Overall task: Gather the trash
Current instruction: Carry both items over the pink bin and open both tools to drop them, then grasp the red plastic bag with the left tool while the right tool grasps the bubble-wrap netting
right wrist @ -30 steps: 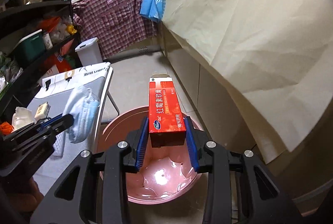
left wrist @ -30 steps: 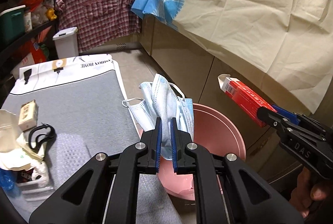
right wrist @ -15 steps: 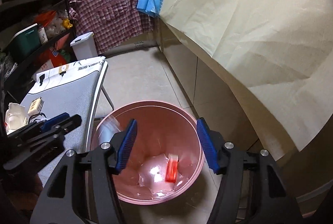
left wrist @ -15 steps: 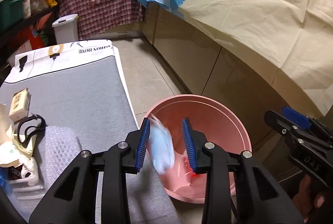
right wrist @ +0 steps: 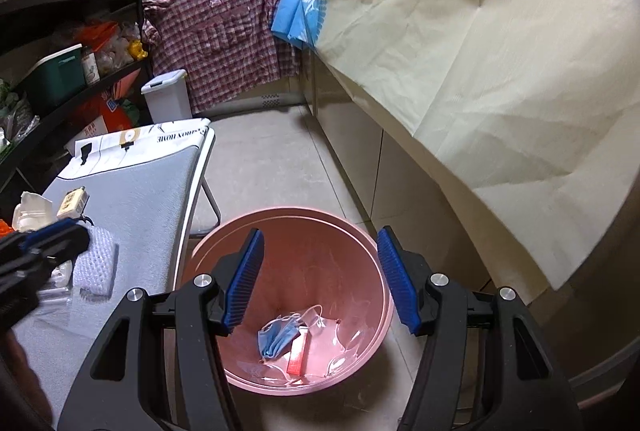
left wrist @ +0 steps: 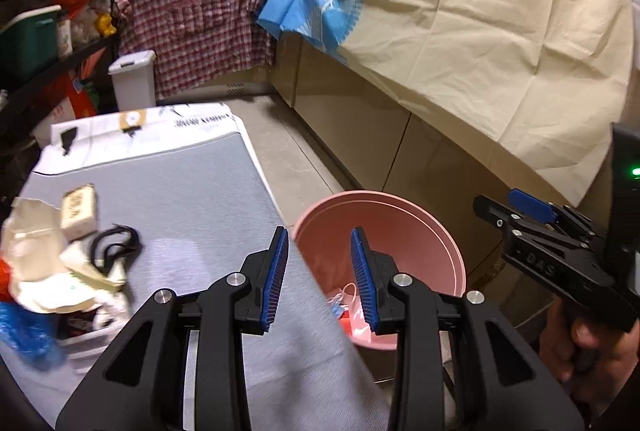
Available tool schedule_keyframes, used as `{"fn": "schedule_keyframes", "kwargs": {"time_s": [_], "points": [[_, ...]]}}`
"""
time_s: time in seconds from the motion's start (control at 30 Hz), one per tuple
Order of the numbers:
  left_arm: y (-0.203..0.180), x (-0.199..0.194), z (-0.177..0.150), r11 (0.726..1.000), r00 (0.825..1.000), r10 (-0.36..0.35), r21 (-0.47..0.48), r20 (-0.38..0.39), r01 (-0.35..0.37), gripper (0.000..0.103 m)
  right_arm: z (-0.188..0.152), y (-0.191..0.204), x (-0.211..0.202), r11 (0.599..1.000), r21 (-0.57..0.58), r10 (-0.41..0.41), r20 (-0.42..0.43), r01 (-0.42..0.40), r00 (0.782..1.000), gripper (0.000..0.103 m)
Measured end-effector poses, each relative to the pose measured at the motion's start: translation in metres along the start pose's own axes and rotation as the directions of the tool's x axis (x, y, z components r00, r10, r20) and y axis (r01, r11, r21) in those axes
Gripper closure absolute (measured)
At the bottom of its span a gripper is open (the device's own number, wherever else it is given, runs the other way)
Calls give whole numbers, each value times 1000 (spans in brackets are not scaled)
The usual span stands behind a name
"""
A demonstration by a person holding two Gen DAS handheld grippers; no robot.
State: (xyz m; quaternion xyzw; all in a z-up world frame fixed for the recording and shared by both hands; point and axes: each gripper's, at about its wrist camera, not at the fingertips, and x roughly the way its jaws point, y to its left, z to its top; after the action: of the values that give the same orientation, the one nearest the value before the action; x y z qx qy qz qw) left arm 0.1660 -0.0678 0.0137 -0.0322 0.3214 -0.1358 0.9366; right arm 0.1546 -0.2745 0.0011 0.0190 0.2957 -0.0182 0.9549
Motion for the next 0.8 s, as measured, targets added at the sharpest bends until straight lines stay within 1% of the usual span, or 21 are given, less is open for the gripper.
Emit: {"fn": "schedule_keyframes", "kwargs": {"time_s": [0.13, 0.23, 0.3, 0.4, 0.53, 0.67, 0.7, 0.8], "points": [[16, -27, 2, 1000, 1000, 7, -11, 17, -7, 70, 1, 4, -16, 1000, 4, -2, 40, 1, 999, 45], [32, -48, 6, 1000, 999, 14, -17, 30, -13, 70, 4, 10, -27, 1000, -5, 3, 72, -2, 997, 47], [47, -62, 11, 999, 999, 19, -32, 34, -18, 70, 4, 14, -36, 1000, -16, 10, 91, -8, 996, 55], [72, -83, 16, 998, 999, 26, -57, 42, -24, 70, 5, 21, -48, 999, -24, 29, 117, -26, 993, 62], [114, -112, 21, 994, 995, 79, -74, 59, -75, 70, 7, 36, -60, 997, -42, 67, 148, -61, 987, 65], [155, -133, 23, 986, 986, 146, -90, 82, -138, 70, 9, 61, -65, 990, -58, 136, 143, -128, 980, 66], [163, -136, 23, 984, 984, 157, -100, 85, -148, 70, 9, 68, -65, 988, -63, 149, 139, -142, 979, 66], [193, -142, 17, 970, 977, 192, -167, 91, -175, 70, 8, 97, -60, 977, -90, 202, 120, -192, 972, 66]]}}
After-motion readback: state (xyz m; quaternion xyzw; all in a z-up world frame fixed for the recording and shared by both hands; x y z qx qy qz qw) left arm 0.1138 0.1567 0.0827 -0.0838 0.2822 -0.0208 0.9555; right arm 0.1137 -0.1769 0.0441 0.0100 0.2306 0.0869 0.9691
